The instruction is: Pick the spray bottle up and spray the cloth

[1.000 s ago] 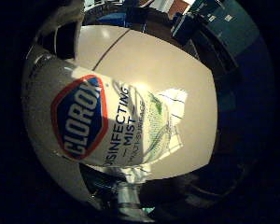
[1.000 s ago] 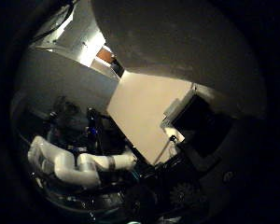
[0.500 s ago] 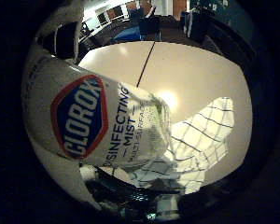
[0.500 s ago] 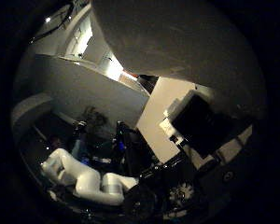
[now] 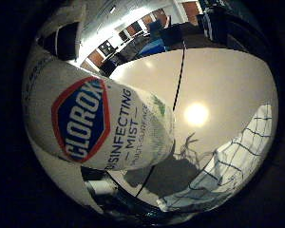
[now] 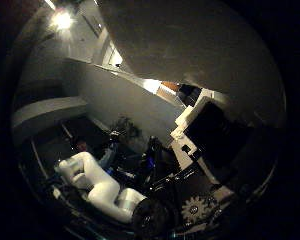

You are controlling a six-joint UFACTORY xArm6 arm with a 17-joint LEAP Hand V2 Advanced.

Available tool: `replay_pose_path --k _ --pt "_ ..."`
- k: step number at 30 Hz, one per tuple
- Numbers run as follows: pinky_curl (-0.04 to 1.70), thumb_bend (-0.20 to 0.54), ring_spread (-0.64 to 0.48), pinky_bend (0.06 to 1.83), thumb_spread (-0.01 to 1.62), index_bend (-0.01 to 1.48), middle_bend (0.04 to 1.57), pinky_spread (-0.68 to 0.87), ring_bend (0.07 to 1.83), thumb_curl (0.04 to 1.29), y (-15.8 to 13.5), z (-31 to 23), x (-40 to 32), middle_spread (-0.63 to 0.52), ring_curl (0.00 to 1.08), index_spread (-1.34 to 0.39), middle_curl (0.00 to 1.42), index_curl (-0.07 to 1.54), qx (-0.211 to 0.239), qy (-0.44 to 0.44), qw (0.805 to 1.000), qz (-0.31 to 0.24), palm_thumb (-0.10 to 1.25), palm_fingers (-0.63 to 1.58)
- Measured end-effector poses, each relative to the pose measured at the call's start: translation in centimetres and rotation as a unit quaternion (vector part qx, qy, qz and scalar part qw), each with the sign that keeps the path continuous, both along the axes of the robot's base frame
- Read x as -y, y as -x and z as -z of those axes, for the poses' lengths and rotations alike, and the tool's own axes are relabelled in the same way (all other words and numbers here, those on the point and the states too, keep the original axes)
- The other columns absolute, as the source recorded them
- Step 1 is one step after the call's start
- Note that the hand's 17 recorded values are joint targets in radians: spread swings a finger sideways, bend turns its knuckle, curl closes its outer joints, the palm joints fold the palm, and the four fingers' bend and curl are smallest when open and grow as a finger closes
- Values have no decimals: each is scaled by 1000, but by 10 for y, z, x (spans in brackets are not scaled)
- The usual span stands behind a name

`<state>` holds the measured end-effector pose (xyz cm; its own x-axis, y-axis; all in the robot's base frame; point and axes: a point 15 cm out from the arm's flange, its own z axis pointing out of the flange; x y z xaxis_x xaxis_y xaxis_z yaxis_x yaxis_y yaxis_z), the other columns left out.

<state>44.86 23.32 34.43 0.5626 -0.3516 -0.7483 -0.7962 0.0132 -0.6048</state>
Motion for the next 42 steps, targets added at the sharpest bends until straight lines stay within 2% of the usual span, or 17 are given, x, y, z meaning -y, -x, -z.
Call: replay_pose_path --k 17,25,30,33,35,39,42 --pt "1295 -21 -271 1087 525 1159 1317 -181 1285 914 -23 90 47 -151 954 -230 895 822 -48 -31 998 10 1022 1093" --pt "1294 -25 -270 1084 509 1151 1321 -181 1281 918 -21 101 41 -151 952 -231 892 822 -57 -37 998 -1 1015 1083" --pt "1236 -34 -254 1030 460 1134 1279 -196 1235 913 -19 105 38 -141 906 -209 860 812 -54 -36 998 -6 987 1110" --pt "1151 -41 -238 1016 450 1005 1200 -230 1202 890 -17 107 36 -141 840 -216 817 780 -48 -34 998 -11 915 1085" --pt "1086 -48 -236 1049 474 819 1116 -261 1190 864 -15 107 34 -145 800 -238 783 755 -46 -31 998 -15 867 1004" --pt "944 -37 -246 1147 670 377 928 -356 1187 770 -12 105 29 -159 712 -281 730 680 -45 -28 998 -23 814 862" --pt "866 -29 -249 1123 845 191 773 -416 1213 689 -10 104 25 -166 672 -348 690 631 -47 -27 998 -28 795 741"
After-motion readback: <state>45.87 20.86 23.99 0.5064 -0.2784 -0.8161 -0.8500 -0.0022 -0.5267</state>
